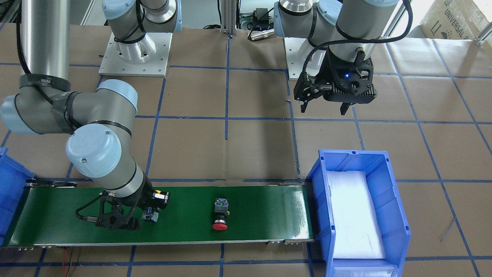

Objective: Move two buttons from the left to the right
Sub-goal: 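Lift the yellow button and place it into the far blue bin with right gripper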

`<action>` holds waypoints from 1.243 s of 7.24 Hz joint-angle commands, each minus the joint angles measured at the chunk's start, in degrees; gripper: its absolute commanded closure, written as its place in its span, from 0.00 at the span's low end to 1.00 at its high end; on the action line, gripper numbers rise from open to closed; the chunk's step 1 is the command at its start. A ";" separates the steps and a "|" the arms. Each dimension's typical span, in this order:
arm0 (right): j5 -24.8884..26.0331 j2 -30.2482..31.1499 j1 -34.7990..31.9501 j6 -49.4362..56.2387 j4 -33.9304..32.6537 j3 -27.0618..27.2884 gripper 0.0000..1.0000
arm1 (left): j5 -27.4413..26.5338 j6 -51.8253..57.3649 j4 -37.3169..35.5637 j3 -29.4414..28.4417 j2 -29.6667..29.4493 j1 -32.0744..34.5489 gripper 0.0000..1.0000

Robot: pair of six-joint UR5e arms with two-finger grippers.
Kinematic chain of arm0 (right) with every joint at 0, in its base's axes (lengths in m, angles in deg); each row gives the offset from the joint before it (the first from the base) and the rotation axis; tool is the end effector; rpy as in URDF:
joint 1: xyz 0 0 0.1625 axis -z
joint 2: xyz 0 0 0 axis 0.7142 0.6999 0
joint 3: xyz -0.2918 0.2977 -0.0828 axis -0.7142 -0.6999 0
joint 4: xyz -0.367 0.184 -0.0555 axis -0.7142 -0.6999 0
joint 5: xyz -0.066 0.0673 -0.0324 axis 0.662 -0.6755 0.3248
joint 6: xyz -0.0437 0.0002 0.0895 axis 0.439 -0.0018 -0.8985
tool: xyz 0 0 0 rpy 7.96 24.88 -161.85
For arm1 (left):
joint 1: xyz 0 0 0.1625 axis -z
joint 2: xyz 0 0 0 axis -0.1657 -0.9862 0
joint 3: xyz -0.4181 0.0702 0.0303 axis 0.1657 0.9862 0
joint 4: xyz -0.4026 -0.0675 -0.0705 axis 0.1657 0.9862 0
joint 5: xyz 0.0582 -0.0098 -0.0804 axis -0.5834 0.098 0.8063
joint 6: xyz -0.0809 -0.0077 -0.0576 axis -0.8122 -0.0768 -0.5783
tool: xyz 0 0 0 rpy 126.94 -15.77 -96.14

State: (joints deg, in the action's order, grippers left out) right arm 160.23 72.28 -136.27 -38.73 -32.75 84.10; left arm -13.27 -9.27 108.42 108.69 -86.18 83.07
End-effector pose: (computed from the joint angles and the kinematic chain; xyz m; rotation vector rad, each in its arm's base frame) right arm 0.1443 -0.6758 0.3044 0.1877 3.1057 -0.0505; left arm -0.1539 -0.4913 0.4624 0.1087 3.1196 -0.0815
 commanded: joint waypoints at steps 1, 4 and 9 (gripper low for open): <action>0.34 2.05 8.20 11.68 4.52 -2.69 0.77 | 0.07 0.00 -0.07 0.06 0.01 0.03 0.00; -0.63 2.15 27.62 40.39 7.44 -3.21 0.80 | 0.07 0.00 -0.07 0.06 -0.08 0.12 0.00; 2.00 -1.17 33.82 46.30 6.38 -5.85 0.81 | 0.07 0.00 -0.07 0.06 0.01 0.21 0.00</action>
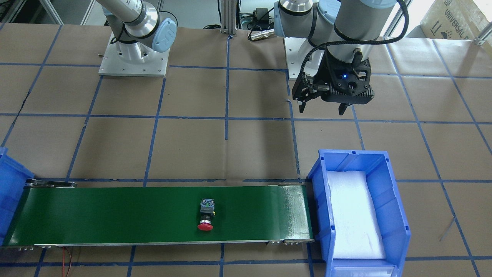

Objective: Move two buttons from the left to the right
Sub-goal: 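Lift the yellow button and place it into the far blue bin with right gripper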

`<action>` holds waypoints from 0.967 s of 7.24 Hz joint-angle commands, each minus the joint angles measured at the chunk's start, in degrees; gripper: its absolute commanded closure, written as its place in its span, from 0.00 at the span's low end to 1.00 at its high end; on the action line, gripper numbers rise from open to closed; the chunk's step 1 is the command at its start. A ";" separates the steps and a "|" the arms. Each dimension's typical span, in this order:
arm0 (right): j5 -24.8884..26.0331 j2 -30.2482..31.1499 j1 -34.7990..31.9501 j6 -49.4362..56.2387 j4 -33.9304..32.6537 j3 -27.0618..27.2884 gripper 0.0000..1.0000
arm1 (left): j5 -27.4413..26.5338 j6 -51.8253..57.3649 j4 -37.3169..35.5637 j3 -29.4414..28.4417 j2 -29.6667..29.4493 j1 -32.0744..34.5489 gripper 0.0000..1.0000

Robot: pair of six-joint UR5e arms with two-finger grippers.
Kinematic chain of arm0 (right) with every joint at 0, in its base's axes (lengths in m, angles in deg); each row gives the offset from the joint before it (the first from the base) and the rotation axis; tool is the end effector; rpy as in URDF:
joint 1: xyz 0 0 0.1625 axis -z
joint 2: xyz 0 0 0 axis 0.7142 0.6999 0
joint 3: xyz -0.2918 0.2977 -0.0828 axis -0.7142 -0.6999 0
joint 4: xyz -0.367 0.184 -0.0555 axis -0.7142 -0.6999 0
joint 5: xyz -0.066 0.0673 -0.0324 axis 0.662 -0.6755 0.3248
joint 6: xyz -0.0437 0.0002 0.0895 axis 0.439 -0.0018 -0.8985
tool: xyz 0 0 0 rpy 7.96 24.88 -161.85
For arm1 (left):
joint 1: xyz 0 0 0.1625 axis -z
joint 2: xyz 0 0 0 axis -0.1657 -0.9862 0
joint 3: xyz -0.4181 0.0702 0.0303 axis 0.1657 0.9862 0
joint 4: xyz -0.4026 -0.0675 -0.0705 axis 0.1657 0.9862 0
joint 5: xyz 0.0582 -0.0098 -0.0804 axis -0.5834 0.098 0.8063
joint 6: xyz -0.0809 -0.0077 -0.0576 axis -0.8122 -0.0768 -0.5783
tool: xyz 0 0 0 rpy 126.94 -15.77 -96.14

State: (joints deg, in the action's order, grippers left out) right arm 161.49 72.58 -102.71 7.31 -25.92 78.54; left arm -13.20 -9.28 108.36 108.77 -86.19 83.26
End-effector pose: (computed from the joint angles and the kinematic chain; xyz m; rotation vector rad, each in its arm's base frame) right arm -0.2596 -0.6486 0.3421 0.1515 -3.1319 0.0274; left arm -0.1557 -0.4907 0.4617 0.1137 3.1207 -0.0808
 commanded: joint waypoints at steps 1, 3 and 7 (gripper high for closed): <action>1.88 -3.84 1.31 2.00 -2.72 -1.43 0.79 | 0.00 0.00 0.00 -0.02 0.02 0.02 0.00; 1.81 -7.80 3.33 2.99 -2.57 -3.98 0.75 | 0.00 0.00 -0.09 -0.02 -0.07 -0.07 0.00; 4.27 -9.58 4.40 3.08 -3.71 -4.51 0.38 | 0.09 0.00 -0.09 -0.02 -0.25 0.02 0.00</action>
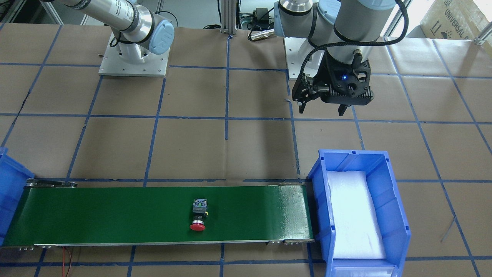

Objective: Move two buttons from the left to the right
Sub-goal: 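Release the yellow button and move the right gripper back over the belt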

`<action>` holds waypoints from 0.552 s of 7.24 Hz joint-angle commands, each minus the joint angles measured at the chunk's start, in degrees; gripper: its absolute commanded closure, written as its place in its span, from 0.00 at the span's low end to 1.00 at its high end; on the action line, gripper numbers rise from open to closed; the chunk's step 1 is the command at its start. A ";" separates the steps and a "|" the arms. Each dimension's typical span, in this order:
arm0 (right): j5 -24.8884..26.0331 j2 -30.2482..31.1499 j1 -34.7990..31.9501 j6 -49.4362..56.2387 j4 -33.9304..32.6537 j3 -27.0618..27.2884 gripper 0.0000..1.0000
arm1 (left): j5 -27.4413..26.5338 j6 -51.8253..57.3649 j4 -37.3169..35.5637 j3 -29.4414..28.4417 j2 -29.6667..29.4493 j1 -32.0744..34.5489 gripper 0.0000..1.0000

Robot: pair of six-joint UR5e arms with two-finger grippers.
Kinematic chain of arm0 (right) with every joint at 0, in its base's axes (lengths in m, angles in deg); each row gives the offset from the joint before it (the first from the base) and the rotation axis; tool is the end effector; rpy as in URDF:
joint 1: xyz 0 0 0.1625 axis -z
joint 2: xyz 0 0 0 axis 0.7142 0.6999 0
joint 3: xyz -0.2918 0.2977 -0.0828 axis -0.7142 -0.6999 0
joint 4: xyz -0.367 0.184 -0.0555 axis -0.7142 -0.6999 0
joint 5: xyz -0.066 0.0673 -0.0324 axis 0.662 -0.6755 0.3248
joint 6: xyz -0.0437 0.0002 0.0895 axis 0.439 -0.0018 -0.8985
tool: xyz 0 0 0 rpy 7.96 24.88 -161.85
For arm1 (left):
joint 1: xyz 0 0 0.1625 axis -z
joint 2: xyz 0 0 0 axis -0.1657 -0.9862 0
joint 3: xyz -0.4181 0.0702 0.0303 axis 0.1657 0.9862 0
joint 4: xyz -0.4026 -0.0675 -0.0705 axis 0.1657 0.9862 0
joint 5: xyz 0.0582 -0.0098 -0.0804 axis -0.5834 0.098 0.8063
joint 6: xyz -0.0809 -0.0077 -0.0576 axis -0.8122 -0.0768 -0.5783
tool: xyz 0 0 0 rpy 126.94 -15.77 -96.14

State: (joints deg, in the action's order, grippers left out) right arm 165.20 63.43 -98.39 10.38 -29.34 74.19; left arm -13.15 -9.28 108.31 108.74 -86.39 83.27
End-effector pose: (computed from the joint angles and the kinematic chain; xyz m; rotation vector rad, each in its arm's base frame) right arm -0.3400 -0.6591 0.2712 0.1161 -3.0969 -0.0660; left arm -0.1559 -0.4919 0.4603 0.1141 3.1216 -0.0775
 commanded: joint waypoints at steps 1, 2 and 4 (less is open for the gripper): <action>-0.06 -0.60 -0.01 -0.08 -0.20 -0.08 0.19 | 0.04 0.00 0.14 0.10 0.21 0.09 0.00; -0.32 -0.87 -0.02 0.01 0.06 -0.25 0.01 | 0.04 0.00 0.14 0.10 0.30 0.18 0.00; -0.24 0.62 -0.63 -0.08 3.82 -3.31 0.01 | 0.04 0.00 0.14 0.10 0.30 0.18 0.00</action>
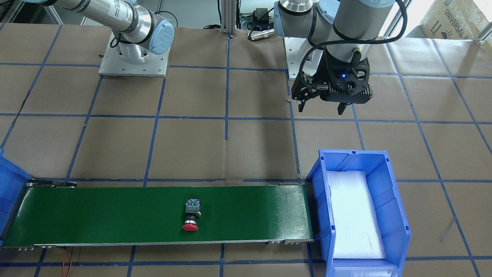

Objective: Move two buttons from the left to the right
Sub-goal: 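Release the yellow button and move the right gripper back over the belt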

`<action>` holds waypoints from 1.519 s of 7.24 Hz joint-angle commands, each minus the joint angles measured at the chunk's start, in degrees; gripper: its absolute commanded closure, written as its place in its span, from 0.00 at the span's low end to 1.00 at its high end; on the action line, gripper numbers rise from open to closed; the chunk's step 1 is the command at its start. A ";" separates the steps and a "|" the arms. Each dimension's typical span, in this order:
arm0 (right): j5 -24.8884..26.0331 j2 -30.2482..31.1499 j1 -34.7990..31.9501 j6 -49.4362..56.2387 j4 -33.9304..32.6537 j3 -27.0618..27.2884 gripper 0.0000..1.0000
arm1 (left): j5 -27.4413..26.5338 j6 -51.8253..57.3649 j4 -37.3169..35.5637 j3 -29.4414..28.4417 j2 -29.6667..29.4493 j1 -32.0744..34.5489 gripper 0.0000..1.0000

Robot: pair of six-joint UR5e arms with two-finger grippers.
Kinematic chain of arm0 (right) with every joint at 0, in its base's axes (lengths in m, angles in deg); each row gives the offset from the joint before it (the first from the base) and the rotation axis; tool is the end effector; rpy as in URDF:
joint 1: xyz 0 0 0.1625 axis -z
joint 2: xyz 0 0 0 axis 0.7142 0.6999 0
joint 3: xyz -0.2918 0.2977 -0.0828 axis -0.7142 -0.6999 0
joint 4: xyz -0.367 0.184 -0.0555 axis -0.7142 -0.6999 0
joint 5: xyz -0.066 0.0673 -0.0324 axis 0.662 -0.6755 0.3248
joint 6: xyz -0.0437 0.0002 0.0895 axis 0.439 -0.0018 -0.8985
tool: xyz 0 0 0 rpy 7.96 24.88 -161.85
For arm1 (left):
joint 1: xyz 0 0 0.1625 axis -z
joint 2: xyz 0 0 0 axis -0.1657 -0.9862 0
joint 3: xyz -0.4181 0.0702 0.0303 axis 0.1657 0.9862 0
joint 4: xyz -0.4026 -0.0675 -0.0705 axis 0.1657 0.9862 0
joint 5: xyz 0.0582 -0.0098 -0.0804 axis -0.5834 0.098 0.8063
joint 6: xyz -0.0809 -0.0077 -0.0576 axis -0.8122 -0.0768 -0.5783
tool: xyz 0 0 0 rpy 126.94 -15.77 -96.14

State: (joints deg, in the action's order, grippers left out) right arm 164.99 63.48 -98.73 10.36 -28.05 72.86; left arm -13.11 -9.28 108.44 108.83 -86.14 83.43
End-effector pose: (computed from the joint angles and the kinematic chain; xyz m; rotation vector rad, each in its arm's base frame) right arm -0.3375 -0.6636 0.2805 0.1248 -3.0984 -0.0604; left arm -0.1573 -0.4897 0.4615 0.1185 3.1222 -0.0784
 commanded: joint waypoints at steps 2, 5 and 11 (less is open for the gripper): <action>0.07 1.19 -3.60 -0.94 8.06 -5.49 0.01 | 0.00 0.00 0.01 0.18 0.06 0.02 0.00; 0.16 3.55 -12.82 -5.94 13.86 -5.77 0.01 | 0.00 0.00 0.01 0.27 0.14 0.02 0.00; -6.60 4.53 -28.23 -19.31 13.72 -0.61 0.01 | 0.53 -1.14 0.54 -0.87 -0.73 -0.50 0.00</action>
State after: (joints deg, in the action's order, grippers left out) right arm 161.20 68.04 -126.35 -7.98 -13.52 70.36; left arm -12.76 -10.26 108.98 108.63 -86.29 83.07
